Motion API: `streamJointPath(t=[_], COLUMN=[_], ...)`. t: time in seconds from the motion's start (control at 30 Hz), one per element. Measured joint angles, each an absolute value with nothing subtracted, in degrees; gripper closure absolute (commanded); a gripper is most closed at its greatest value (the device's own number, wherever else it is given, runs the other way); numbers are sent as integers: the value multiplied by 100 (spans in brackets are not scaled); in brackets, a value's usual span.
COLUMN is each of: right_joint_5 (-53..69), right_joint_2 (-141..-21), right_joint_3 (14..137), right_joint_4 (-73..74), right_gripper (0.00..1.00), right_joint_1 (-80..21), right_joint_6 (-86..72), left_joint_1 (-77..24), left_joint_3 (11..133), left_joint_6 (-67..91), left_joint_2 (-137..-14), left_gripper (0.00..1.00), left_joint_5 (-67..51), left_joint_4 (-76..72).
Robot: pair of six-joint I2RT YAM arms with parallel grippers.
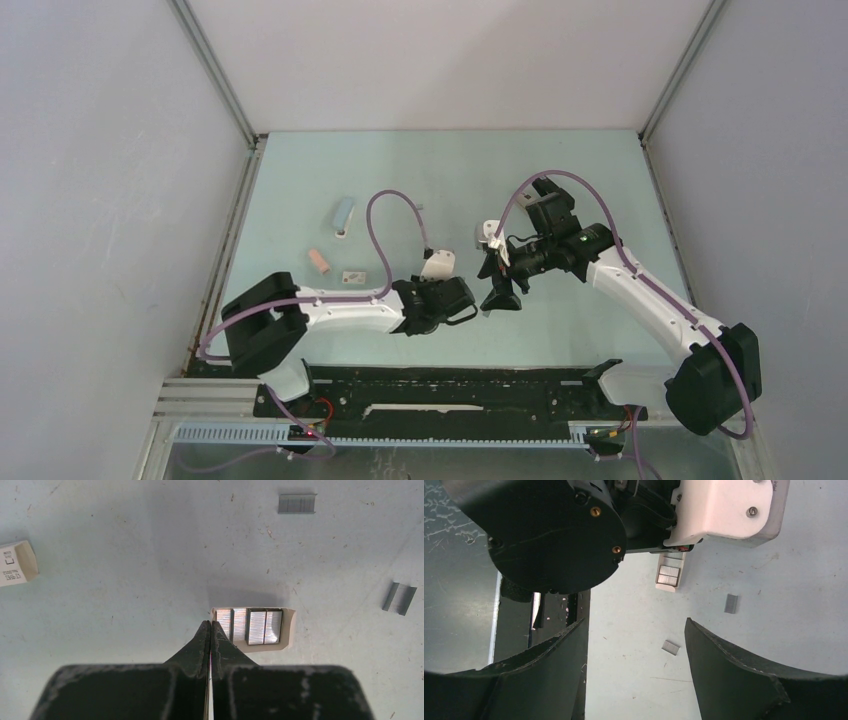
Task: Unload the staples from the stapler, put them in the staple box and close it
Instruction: Place the staple box at the center of the board.
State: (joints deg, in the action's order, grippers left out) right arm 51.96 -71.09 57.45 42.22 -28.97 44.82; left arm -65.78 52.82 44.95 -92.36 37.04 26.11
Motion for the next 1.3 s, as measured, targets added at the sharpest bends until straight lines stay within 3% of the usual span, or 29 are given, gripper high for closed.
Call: streamJointPath(t=[0.83,1.07,1.3], right_joint_5=[5196,5196,5192], right_joint_2=[-7098,-7091,-7091], right_joint_3=[5745,5745,5745], right_joint_4=[4222,4222,4226], right_gripper=[20,20,20], right_joint_1=[-2897,-2897,-2897], right_joint_6=[4482,4486,4499], left_joint_1=[-6484,-6486,-6501], left_joint_3=[5282,5282,5072], left_joint_6=[4493,4493,4429], left_joint_2=[-9443,-8980,-7911], left_gripper=[80,76,58], left_joint_5=[3380,3363,3398], left_joint_4=[2499,2639,2539])
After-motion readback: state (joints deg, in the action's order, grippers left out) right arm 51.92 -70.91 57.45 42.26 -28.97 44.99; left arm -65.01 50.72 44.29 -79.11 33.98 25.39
